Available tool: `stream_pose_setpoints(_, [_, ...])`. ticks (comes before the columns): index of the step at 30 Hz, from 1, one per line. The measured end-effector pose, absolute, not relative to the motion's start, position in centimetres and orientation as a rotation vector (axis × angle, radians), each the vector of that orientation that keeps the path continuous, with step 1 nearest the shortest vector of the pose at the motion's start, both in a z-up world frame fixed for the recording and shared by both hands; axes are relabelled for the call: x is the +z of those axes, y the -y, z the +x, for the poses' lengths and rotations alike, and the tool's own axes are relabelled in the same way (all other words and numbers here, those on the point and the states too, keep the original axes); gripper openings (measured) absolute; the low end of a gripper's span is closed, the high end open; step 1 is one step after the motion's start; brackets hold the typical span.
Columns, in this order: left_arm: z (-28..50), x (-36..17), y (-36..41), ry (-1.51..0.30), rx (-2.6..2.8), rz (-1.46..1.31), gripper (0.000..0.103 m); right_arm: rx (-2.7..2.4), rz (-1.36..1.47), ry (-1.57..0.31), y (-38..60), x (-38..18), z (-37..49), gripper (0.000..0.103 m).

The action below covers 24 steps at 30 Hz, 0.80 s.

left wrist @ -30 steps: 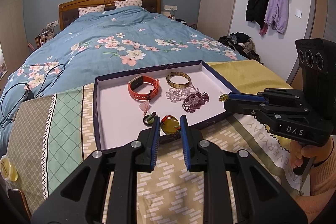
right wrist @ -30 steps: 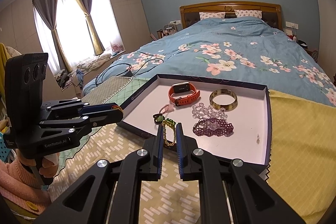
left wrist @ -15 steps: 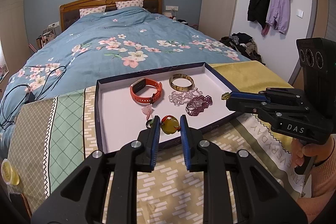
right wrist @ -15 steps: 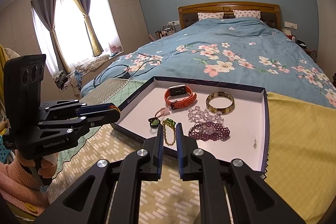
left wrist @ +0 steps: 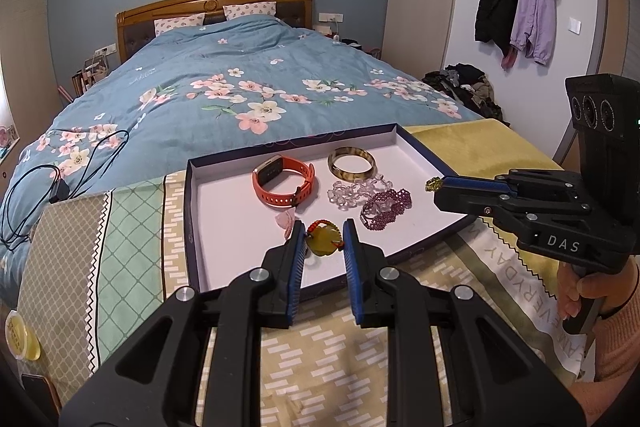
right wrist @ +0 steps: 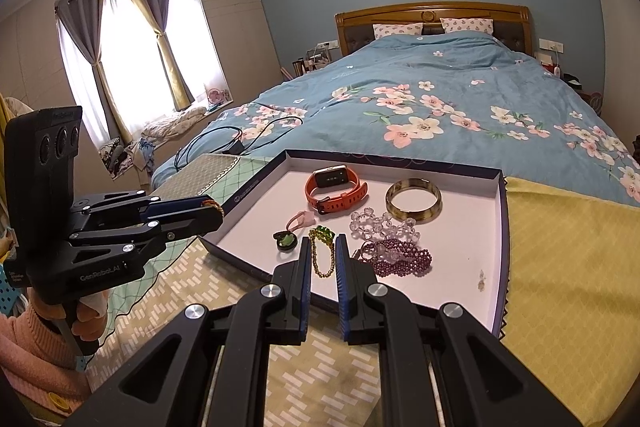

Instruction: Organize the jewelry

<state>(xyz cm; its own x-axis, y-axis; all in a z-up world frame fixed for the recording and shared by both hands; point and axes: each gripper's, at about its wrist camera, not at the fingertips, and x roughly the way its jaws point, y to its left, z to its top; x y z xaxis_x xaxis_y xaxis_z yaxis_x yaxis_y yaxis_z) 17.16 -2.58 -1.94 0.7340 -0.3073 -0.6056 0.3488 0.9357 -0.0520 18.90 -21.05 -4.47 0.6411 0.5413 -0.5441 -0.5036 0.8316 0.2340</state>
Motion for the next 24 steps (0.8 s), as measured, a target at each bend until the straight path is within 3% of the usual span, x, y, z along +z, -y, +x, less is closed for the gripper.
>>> stream_pose_setpoints(24, [18.6,-1.8,2.6,-0.650,-0.341,0.068,0.020,0.585,0.066,-0.639,21.1,-4.4,20.4,0.010])
